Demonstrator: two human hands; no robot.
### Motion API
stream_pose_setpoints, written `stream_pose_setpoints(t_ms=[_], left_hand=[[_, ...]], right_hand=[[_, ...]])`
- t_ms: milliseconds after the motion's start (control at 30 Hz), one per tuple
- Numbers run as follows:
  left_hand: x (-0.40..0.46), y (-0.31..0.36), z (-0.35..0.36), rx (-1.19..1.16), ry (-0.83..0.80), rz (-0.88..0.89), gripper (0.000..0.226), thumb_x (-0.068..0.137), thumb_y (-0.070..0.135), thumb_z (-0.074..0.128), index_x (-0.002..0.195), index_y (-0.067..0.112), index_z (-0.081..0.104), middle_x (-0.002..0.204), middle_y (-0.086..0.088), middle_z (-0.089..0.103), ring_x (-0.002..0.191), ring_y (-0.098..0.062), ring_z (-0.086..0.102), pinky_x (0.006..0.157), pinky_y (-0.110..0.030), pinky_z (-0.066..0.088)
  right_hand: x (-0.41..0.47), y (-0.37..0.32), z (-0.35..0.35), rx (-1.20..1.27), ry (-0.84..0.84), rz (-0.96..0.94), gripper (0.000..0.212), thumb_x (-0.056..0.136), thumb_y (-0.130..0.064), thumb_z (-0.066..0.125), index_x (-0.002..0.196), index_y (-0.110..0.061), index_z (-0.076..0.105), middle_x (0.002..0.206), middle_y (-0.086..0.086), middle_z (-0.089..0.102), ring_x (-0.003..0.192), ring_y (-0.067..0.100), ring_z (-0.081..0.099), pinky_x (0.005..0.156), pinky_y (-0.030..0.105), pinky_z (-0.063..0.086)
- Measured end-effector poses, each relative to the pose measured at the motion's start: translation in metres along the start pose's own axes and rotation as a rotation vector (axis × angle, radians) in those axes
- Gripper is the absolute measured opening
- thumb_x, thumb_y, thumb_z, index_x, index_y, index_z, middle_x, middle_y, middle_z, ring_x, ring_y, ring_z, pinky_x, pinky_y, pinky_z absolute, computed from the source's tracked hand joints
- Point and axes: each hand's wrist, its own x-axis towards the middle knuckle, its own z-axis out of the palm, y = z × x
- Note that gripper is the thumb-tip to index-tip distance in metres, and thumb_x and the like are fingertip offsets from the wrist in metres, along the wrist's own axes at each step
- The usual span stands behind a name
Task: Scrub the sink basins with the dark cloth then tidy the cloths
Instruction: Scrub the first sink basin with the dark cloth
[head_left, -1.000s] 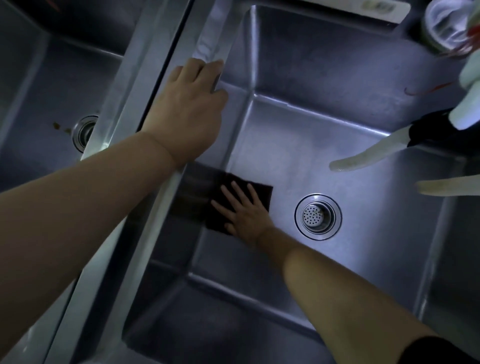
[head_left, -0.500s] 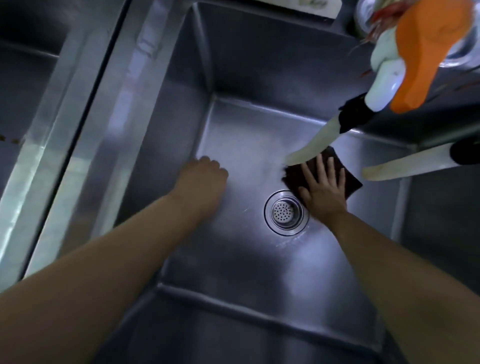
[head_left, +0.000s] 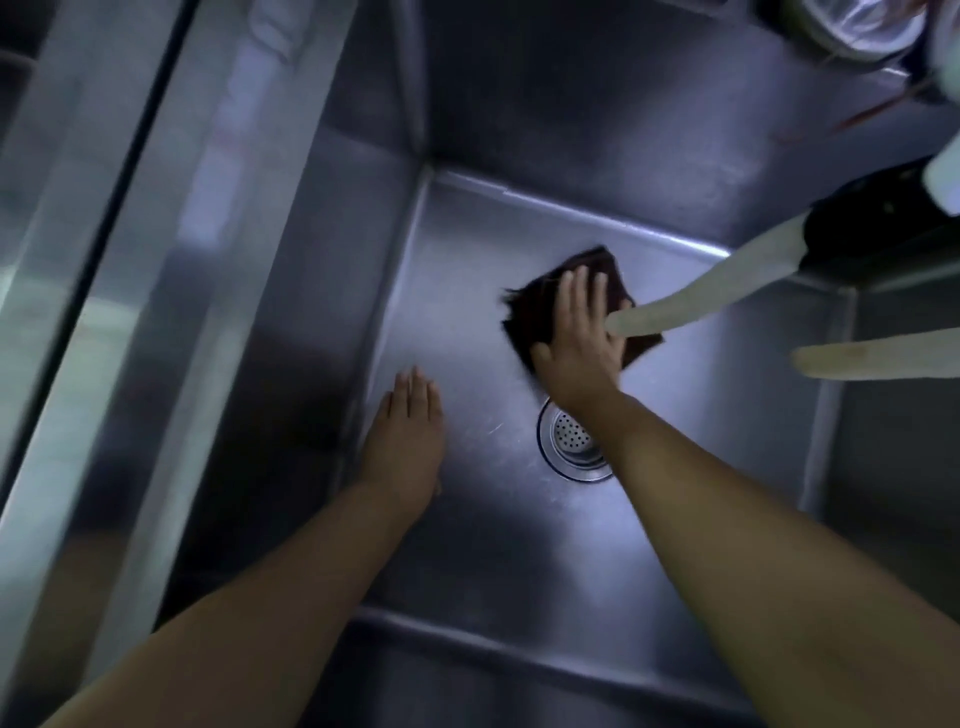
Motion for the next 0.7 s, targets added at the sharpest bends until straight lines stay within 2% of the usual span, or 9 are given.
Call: stream_pose_setpoints(t_ms=[100,233,300,400,500,567,700], left_hand=[[0.002,-0.004,0.005,-0.003,0.020,0.032,0.115,0.080,0.049,0.066,0.145,-0.007,-0.011,0.154,-0.026,-0.010,0.144,-0.040,-0.004,0.117,-0.041,0.003],[0.006,-0.006,0.013,0.055,0.048,0.039,0.115,0.083,0.055,0.058,0.142,-0.010,-0.017,0.152,-0.030,-0.015,0.143,-0.041,-0.007,0.119,-0.043,0.002],[0.006,-0.004,0.011,0.073,0.033,0.034,0.114,0.084,0.054,0.057,0.141,-0.010,-0.017,0.152,-0.030,-0.016,0.143,-0.042,-0.007,0.119,-0.044,0.002],[0.003,0.002,0.004,0.051,0.014,0.007,0.110,0.085,0.045,0.061,0.143,-0.010,-0.014,0.152,-0.030,-0.012,0.143,-0.043,-0.003,0.118,-0.044,0.006],[0.002,0.005,0.000,0.030,0.013,-0.005,0.100,0.088,0.032,0.061,0.144,-0.011,-0.009,0.153,-0.031,-0.009,0.142,-0.044,0.000,0.117,-0.046,0.009],[0.002,0.004,0.000,0.025,0.012,-0.003,0.099,0.088,0.032,0.061,0.144,-0.010,-0.009,0.153,-0.031,-0.009,0.142,-0.044,-0.001,0.118,-0.046,0.009],[0.004,0.002,0.004,0.031,0.025,-0.006,0.100,0.088,0.034,0.060,0.144,-0.009,-0.011,0.153,-0.030,-0.010,0.142,-0.044,-0.002,0.118,-0.046,0.008]], right_hand=[[0.027,-0.058,0.004,-0.056,-0.041,-0.188,0.080,0.089,-0.043,0.040,0.152,-0.014,0.000,0.159,0.009,-0.005,0.146,0.027,-0.011,0.113,0.054,-0.009],[0.055,-0.122,0.004,-0.035,-0.050,-0.338,0.064,0.099,-0.044,0.024,0.152,-0.018,-0.001,0.159,0.005,-0.007,0.145,0.025,-0.013,0.114,0.052,-0.010],[0.066,-0.125,0.002,-0.062,-0.028,-0.350,0.064,0.099,-0.042,0.024,0.151,-0.016,-0.002,0.160,0.004,-0.006,0.146,0.024,-0.012,0.115,0.049,-0.010],[0.077,-0.097,-0.006,-0.133,0.007,-0.416,0.062,0.098,-0.044,0.027,0.152,-0.022,0.003,0.160,0.001,-0.001,0.146,0.023,-0.007,0.116,0.047,-0.006],[0.081,-0.048,-0.010,-0.131,0.077,-0.335,0.063,0.095,-0.045,0.033,0.151,-0.025,0.012,0.160,0.000,0.007,0.147,0.024,-0.001,0.115,0.047,-0.003],[0.072,-0.022,-0.011,-0.138,0.127,-0.267,0.063,0.094,-0.041,0.034,0.151,-0.023,0.015,0.159,0.002,0.010,0.147,0.025,0.003,0.115,0.048,-0.002],[0.067,-0.022,-0.009,-0.144,0.116,-0.142,0.064,0.095,-0.033,0.032,0.152,-0.017,0.008,0.160,0.006,0.004,0.146,0.027,-0.001,0.115,0.050,-0.004]])
